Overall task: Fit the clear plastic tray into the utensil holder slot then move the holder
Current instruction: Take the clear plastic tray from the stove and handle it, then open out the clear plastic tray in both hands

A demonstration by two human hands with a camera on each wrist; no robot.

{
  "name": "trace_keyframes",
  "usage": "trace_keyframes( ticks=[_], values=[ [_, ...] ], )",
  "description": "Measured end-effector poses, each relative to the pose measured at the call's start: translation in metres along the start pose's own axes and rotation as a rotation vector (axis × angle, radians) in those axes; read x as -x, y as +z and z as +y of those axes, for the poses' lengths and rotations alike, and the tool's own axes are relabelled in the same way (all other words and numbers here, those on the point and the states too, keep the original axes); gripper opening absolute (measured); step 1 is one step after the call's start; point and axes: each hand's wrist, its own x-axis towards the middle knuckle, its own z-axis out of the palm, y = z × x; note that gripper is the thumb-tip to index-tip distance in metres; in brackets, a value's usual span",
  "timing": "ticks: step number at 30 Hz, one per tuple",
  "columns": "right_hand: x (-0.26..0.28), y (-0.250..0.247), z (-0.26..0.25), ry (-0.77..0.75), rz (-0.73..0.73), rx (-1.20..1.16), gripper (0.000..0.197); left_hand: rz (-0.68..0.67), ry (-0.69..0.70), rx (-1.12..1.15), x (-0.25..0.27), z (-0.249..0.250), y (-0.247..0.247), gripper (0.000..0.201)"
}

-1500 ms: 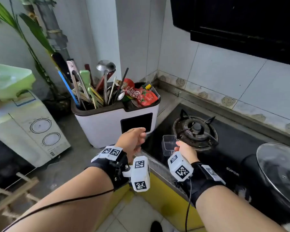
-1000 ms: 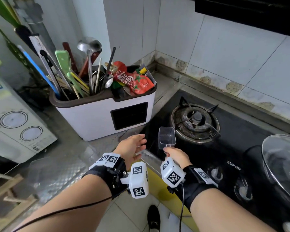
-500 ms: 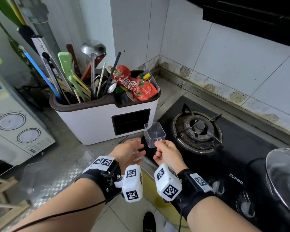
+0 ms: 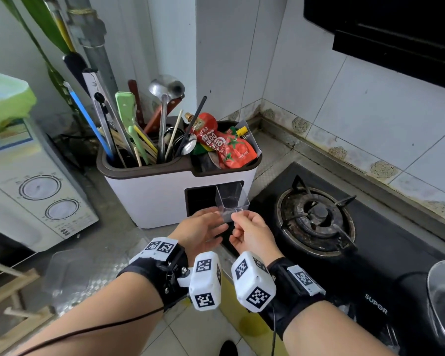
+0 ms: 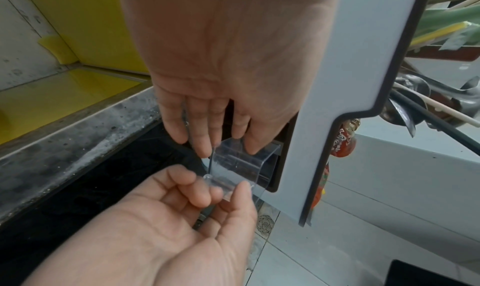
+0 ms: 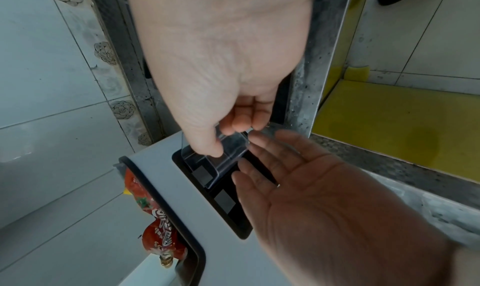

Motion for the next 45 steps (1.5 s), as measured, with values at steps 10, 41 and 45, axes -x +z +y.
trace_keyframes(
  ticks=[10,41,45],
  values=[
    [-0.011,0.007,-0.011,-0.018,-0.016,0.127,0.009,0.038,0.048,0.094,-0.006,0.006,0.006,0.016],
    [-0.002,0.068,0.070,0.149,0.082,0.052,0.013,0.476,0.348,-0.033,0.066,0.024,-0.119,0.023],
    [0.004,0.076,0.100,0.190,0.065,0.176,0.005,0.651,0.393,-0.115,0.078,0.021,-0.150,0.026]
  ],
)
